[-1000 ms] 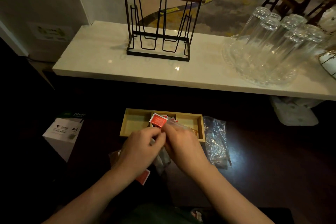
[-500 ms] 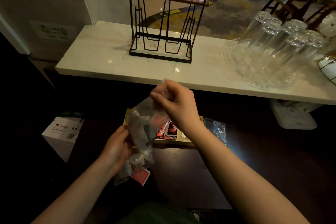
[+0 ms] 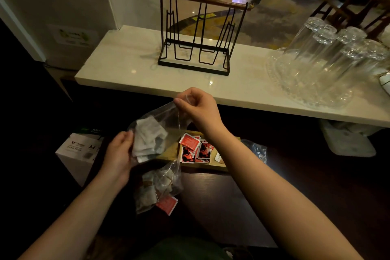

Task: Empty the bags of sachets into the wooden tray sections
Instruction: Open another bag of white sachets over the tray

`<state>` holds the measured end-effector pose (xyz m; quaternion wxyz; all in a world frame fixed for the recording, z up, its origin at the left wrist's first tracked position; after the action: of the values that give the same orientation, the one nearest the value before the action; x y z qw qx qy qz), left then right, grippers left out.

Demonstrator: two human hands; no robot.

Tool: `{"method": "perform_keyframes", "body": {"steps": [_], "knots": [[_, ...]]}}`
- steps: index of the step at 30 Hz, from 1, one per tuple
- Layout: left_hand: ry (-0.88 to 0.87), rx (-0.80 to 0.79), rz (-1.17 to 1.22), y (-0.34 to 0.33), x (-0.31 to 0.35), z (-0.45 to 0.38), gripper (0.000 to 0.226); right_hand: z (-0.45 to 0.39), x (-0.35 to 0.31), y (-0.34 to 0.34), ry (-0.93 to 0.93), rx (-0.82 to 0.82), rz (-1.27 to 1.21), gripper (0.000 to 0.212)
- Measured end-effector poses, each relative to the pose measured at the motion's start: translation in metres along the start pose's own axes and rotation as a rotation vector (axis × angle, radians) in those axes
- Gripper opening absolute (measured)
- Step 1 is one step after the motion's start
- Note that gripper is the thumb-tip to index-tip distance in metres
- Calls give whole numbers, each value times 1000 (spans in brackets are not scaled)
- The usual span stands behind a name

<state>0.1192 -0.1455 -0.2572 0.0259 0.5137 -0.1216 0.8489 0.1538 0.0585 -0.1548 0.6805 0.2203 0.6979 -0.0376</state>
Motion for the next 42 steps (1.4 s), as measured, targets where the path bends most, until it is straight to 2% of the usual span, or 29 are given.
{"method": "perform_keyframes", "body": {"steps": [3,6,9,14,23,27,34,42], "knots": [[-306,176,-349,23,46,-6,30,3,29,6,-68,-1,120,2],[-521,197,-679,25,88,-5,29,6,54,4,-155,-4,155,4],[-658,221,-846,20,116,0,25,4,68,-6,-231,-55,51,8],[-752,267,-939,5,139,14,23,0,82,-26,-305,-136,-104,18],[-791,246,-954,-7,144,13,21,-3,97,-32,-330,-128,-179,20],[-812,217,-978,-18,147,14,20,-4,99,-29,-348,-118,-200,19],[-953,142,-1021,-47,161,26,19,-4,100,-28,-348,-131,-238,15],[-1000,55,-1072,-69,160,32,15,0,111,-22,-358,-118,-202,10]]}}
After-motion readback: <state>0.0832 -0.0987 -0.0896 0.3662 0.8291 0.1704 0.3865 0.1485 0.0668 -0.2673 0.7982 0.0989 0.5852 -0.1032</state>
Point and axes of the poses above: each hand's wrist, its own z-axis away from the middle knuckle, its own y-axis out of the back of the hand, x = y × z, the point moved 7 cm from there along -z, towards the middle knuckle, and after that the axes turned 2 degrees about -x, right-handed, at the moved point
